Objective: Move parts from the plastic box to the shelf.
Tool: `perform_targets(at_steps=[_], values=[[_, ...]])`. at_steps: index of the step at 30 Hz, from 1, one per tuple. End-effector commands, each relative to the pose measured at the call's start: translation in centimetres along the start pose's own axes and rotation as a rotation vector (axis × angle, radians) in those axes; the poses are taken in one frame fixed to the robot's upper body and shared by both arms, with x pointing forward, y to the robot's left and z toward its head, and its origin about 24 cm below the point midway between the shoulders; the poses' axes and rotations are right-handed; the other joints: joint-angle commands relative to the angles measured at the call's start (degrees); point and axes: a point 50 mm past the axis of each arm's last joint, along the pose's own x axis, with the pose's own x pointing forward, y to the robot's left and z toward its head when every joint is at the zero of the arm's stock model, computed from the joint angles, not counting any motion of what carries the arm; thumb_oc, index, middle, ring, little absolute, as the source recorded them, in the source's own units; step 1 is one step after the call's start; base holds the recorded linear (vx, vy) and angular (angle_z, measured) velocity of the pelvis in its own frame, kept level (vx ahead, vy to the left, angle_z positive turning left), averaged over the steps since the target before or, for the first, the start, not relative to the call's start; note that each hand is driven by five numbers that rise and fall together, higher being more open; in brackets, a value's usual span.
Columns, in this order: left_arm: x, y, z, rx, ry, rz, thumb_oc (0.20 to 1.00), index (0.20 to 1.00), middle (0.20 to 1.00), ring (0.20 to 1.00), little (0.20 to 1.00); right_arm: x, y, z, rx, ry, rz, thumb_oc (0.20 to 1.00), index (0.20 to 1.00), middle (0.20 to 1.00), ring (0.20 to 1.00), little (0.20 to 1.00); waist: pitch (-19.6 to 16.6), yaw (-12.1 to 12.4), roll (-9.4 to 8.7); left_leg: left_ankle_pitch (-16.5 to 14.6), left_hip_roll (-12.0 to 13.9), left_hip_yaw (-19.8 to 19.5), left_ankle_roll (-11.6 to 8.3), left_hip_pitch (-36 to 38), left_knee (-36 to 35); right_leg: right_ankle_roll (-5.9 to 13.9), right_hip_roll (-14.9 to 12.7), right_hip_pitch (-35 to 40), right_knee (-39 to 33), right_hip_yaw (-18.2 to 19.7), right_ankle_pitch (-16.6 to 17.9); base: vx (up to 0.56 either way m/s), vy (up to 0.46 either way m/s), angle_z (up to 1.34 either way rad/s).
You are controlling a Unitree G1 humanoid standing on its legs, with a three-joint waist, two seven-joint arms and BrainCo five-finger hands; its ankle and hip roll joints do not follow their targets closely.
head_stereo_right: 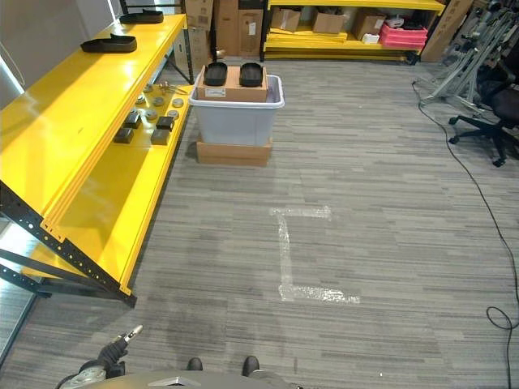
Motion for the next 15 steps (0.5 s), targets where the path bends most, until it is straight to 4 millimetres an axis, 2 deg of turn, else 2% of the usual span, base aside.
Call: perform_targets(at_steps=[1, 11, 15], values=[[0.5, 0.0, 1.6, 0.013, -0.039, -0.011, 1.000, 1.000, 1.000, 1.000, 1.000, 0.1, -0.7, 0.6, -0.004, 0.014, -0.013, 1.000, 1.000, 1.000, 1.000, 1.000, -0.26, 0.77, -1.03, -0.15, -0.82, 0.33, -1.36, -0.56, -0.28, 6.03, -3.60, 1.19, 0.74, -0.93, 0.33, 0.00, 0.000, 0.00], [0.5, 0.1, 1.2, -0.028, -0.011, 0.040, 1.000, 1.000, 1.000, 1.000, 1.000, 0.1, -0.5, 0.6, -0.003, 0.018, -0.010, 1.000, 1.000, 1.000, 1.000, 1.000, -0.26, 0.87, -1.06, -0.18, -0.84, 0.24, -1.34, -0.48, -0.17, 6.02, -3.69, 1.33, 0.84, -1.06, 0.31, 0.00, 0.000, 0.00], [0.4, 0.3, 0.4, -0.041, 0.041, 0.093, 1.000, 1.000, 1.000, 1.000, 1.000, 0.1, -0.2, 0.3, -0.008, 0.024, -0.004, 1.000, 1.000, 1.000, 1.000, 1.000, -0.23, 0.81, -1.17, -0.18, -0.87, 0.20, -1.33, -0.44, -0.10, 6.01, -3.66, 1.43, 0.90, -1.06, 0.27, 0.00, 0.000, 0.00]])
